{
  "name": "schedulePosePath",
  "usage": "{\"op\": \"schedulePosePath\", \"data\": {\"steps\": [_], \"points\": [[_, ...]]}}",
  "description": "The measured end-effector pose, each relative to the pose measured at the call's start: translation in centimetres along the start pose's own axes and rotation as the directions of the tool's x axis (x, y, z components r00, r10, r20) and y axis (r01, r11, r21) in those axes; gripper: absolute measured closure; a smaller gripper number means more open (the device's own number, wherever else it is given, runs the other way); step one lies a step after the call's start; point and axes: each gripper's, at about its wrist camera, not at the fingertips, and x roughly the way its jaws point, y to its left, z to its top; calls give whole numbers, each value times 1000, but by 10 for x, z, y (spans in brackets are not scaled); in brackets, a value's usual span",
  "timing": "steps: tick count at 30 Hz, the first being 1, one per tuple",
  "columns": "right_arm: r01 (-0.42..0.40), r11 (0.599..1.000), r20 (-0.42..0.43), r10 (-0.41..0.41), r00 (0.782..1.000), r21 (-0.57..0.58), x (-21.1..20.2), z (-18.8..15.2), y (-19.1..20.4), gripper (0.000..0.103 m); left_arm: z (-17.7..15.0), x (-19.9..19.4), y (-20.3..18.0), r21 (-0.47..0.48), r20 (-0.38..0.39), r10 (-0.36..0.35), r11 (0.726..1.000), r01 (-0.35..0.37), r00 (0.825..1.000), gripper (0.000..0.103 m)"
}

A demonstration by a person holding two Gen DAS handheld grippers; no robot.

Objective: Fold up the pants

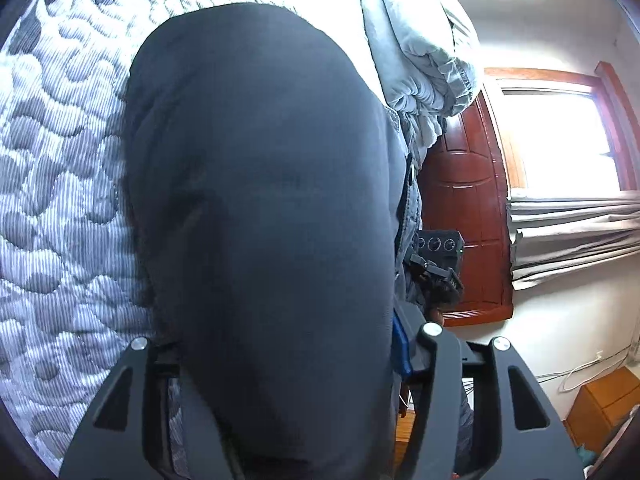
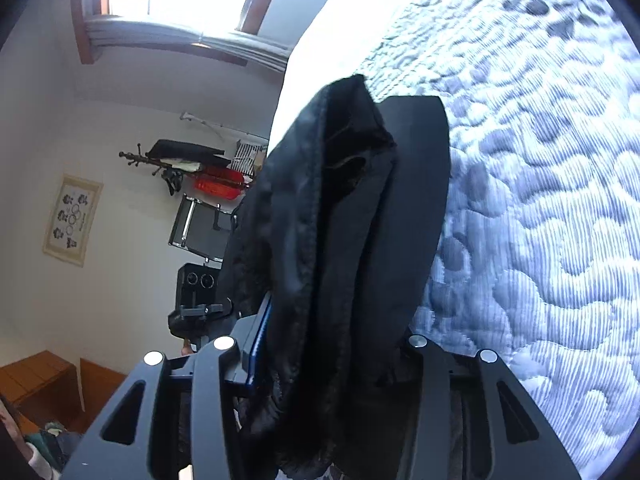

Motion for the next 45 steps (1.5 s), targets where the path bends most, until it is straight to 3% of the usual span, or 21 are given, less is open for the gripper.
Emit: {"op": "schedulePosePath", "data": {"steps": [14, 18, 22, 27, 33, 35, 45], "points": [[-102, 993, 27, 101, 995, 64, -18, -2, -39, 45, -1, 1, 21, -20, -2, -51, 998, 51, 999, 39], [-116, 991, 39, 114, 993, 64, -32, -6, -45, 39, -1, -4, 23, -24, -5, -33, 999, 33, 999, 32], [-117, 991, 55, 113, 992, 68, -44, -12, -49, 39, -3, -16, 26, -42, 10, -33, 999, 33, 999, 23], [-126, 989, 92, 119, 989, 77, -67, -26, -57, 39, -13, -31, 30, -44, 20, -9, 999, 10, 1000, 21], [-140, 985, 154, 125, 980, 96, -93, -54, -60, 39, -33, -43, 33, -47, 48, 8, 999, -6, 999, 21], [-143, 984, 170, 124, 978, 104, -102, -65, -62, 39, -40, -46, 33, -47, 63, 13, 999, -10, 998, 14], [-74, 992, 171, 56, 984, 106, -119, -134, -41, 37, -87, -61, 24, -28, 105, 70, 997, -68, 992, 10]]}}
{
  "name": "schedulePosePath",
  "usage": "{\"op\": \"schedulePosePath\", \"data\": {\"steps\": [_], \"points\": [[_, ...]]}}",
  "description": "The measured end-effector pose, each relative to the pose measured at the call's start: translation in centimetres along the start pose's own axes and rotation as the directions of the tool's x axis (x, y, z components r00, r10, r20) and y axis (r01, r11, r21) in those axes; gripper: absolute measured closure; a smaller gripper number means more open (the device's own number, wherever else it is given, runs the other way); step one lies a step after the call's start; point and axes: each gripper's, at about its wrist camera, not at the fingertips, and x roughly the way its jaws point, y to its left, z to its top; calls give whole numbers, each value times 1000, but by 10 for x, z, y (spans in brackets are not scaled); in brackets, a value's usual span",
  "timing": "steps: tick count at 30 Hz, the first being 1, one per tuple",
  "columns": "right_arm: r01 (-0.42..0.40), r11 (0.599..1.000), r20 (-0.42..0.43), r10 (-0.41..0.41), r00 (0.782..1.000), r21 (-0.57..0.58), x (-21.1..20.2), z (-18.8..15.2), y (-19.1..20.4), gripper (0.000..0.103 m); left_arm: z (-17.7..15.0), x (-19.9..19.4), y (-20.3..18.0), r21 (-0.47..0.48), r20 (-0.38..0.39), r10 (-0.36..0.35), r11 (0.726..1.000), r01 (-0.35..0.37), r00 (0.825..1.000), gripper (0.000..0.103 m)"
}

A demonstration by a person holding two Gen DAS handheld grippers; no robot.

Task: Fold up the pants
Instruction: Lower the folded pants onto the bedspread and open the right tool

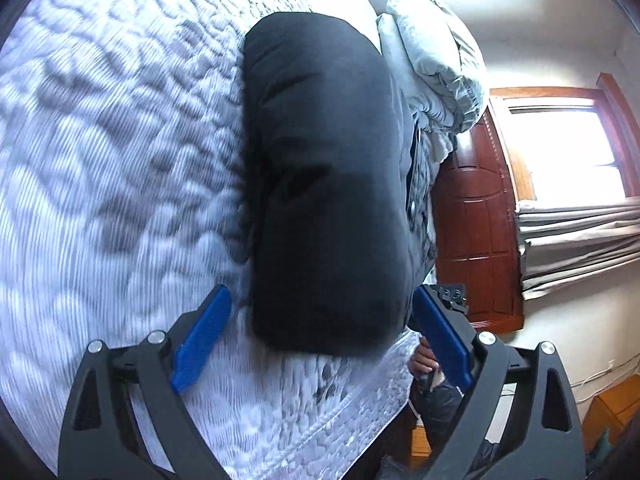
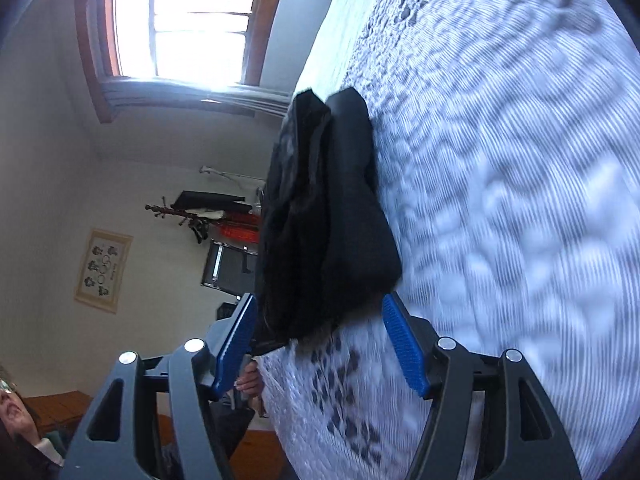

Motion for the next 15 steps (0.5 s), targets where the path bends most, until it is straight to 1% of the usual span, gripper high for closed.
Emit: {"op": "schedulePosePath", "data": {"steps": [3, 6, 9, 11, 13, 15], "points": [[61, 998, -13, -61, 998, -16, -2, -24, 6, 35, -18, -2, -8, 28, -7, 56, 998, -56, 998, 9], [114, 993, -29, -115, 993, -32, 0, -48, 12, 28, -43, -1, -21, 79, -7, 134, 988, -133, 991, 8], [174, 983, -60, -178, 982, -61, 9, -78, 23, 28, -63, 2, -28, 93, -17, 174, 981, -172, 985, 7], [186, 980, -67, -191, 979, -71, 15, -92, 30, 27, -78, 6, -36, 122, -12, 221, 968, -218, 975, 6], [193, 978, -62, -198, 978, -82, 19, -112, 42, 27, -94, 7, -44, 153, 3, 265, 953, -262, 964, 6], [215, 972, -54, -221, 974, -98, 22, -124, 51, 26, -105, 9, -50, 157, 5, 289, 945, -286, 957, 6]]}}
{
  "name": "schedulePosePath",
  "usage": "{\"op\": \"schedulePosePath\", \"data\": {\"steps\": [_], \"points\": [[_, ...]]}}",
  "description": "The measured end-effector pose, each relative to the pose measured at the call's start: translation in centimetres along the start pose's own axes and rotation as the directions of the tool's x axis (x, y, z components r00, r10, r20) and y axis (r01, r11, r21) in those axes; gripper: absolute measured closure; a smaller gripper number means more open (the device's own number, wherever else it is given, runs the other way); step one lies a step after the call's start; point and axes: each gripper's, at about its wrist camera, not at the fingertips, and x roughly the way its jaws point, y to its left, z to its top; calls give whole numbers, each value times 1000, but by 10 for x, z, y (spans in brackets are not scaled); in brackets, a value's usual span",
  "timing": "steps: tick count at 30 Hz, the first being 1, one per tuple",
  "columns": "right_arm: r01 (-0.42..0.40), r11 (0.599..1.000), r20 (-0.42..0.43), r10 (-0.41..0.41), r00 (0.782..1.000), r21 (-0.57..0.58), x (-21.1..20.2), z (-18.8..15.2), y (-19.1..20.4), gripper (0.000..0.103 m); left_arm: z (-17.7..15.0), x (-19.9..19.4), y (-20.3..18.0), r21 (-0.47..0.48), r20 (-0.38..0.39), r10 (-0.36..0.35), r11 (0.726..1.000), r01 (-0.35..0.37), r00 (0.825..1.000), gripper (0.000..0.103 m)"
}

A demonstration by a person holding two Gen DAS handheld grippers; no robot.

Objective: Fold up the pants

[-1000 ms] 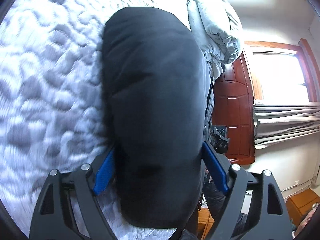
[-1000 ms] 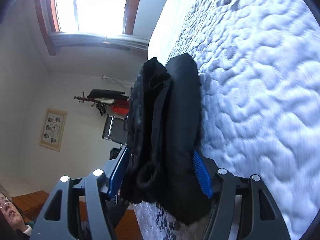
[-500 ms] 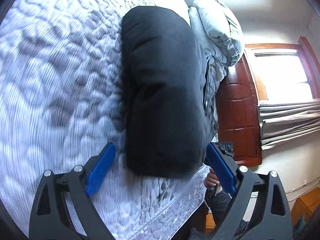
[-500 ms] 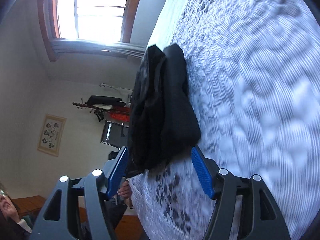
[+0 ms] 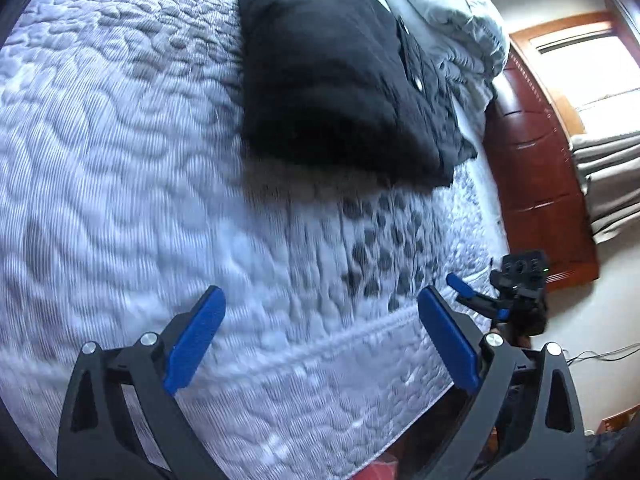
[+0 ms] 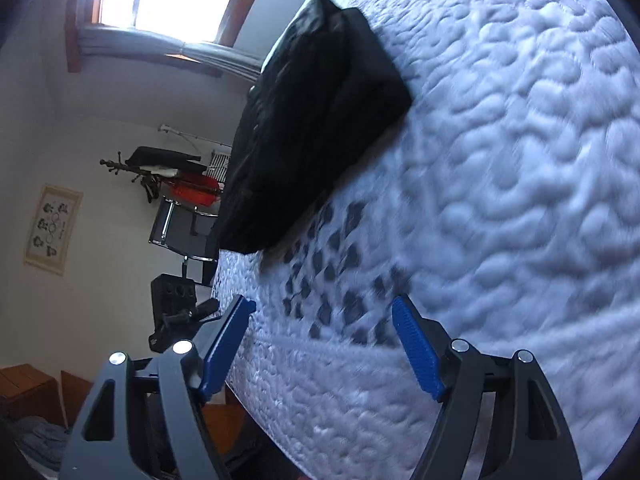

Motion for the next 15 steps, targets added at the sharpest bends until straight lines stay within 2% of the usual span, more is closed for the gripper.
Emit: {"op": "schedulePosePath", "data": {"steps": [2, 4, 6, 9, 13, 14, 15], "points": [[58, 998, 12, -58, 998, -23, 3, -9, 18, 24, -13, 0, -10, 9, 5, 42, 999, -42, 999, 6], [100, 994, 30, -98, 995, -48, 6, -14, 35, 21, -26, -2, -22, 43, 22, 115, 992, -116, 993, 5], [118, 991, 53, -115, 992, -60, 4, -22, 49, 18, -35, -5, -34, 80, 36, 149, 985, -151, 988, 5], [177, 981, 78, -171, 982, -81, 4, -30, 72, 16, -46, -11, -57, 120, 79, 223, 966, -231, 972, 3], [302, 943, 117, -287, 951, -137, 6, -34, 98, 15, -56, -23, -75, 175, 125, 318, 925, -337, 940, 3], [343, 927, 129, -325, 937, -155, 3, -34, 102, 15, -58, -25, -80, 181, 132, 341, 915, -360, 931, 3], [400, 899, 150, -377, 914, -178, 3, -38, 111, 14, -59, -29, -85, 180, 140, 356, 909, -377, 924, 3]]}}
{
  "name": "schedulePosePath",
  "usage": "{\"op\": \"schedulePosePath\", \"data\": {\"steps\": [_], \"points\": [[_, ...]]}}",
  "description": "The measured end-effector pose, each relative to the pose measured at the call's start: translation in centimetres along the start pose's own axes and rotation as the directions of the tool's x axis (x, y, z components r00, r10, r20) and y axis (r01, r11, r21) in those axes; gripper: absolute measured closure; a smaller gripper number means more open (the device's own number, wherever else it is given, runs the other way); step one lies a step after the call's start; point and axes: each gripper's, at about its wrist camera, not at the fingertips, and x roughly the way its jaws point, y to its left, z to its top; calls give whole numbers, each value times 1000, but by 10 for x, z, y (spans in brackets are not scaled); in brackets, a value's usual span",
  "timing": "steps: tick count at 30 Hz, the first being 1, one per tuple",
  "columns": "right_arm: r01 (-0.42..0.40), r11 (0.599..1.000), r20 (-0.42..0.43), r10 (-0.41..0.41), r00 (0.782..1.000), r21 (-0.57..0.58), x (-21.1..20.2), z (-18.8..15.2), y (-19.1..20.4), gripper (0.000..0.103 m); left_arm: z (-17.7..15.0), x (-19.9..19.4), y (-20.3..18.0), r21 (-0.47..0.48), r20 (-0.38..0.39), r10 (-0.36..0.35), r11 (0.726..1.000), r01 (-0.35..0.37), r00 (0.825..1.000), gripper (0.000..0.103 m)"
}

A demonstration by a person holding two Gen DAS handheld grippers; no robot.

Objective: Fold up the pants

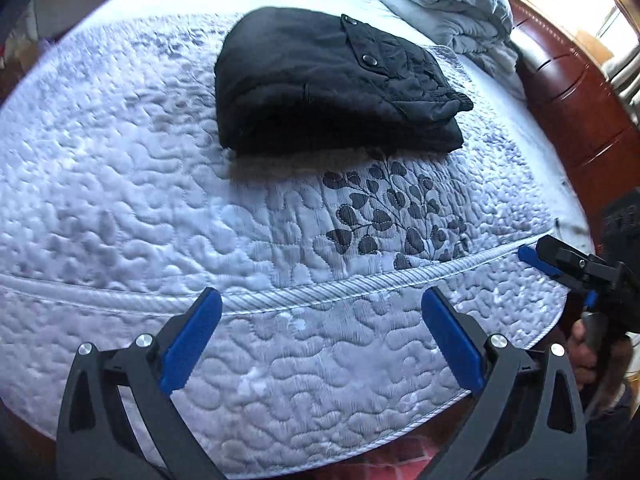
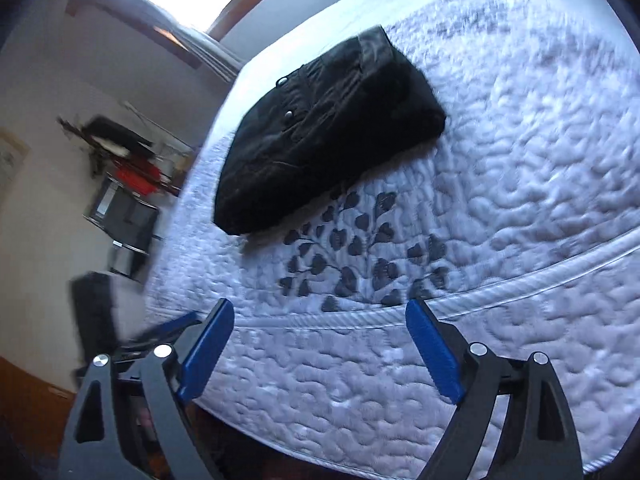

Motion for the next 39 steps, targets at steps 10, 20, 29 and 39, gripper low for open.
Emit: {"op": "schedulePosePath", "data": {"steps": [10, 20, 29, 39], "points": [[130, 982, 89, -119, 989, -137, -43, -10, 42, 12, 1, -54, -19, -18, 103, 67, 998, -66, 992, 3], [208, 960, 181, -174, 968, -188, -87, -16, 82, 12, -9, -105, -37, -2, 189, 101, 995, -102, 977, 3], [207, 954, 221, -159, 962, -216, -113, -22, 104, 12, -16, -140, -47, 24, 253, 120, 991, -130, 960, 3], [201, 952, 244, -144, 959, -229, -132, -24, 114, 11, -25, -165, -56, 34, 283, 115, 991, -130, 952, 3]]}}
